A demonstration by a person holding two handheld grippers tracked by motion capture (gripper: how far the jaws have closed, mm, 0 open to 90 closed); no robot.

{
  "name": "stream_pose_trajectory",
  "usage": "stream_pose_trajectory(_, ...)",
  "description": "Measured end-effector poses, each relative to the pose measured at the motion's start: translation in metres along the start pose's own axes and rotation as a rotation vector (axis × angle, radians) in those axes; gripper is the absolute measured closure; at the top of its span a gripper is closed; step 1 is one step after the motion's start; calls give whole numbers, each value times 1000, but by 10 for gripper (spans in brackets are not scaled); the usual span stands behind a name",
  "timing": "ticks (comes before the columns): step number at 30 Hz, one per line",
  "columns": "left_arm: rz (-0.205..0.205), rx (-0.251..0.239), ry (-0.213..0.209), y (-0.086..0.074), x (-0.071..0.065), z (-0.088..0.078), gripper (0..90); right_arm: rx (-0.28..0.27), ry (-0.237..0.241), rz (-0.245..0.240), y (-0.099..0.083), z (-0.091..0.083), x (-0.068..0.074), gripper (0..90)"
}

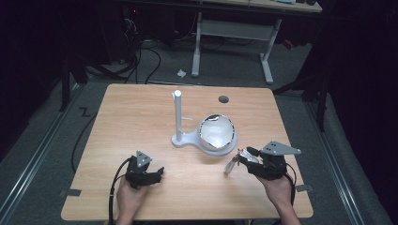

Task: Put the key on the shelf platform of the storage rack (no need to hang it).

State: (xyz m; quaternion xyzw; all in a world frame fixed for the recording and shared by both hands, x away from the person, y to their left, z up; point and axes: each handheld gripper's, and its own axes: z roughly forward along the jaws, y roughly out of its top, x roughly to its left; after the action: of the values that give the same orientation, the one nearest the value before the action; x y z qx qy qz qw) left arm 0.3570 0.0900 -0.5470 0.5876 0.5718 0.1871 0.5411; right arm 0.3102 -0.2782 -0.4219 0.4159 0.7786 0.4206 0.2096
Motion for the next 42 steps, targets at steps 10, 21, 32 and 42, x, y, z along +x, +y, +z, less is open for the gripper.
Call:
stream_pose_trajectory(10, 0, 0, 0, 0, 0, 0, 229, -25, 6, 2, 13, -5, -5, 518)
stream_pose_trajectory(21, 0, 0, 0, 0, 0, 0, 229, -38, 2, 8, 32, -10, -14, 518)
stream_pose_trajectory(32, 1, 0, 0, 0, 0, 0, 229, -54, 3, 21, 53, -14, -26, 520)
stream_pose_trajectory(42, -1, 0, 0, 0, 0, 0, 229, -52, 3, 16, 73, -12, -30, 520)
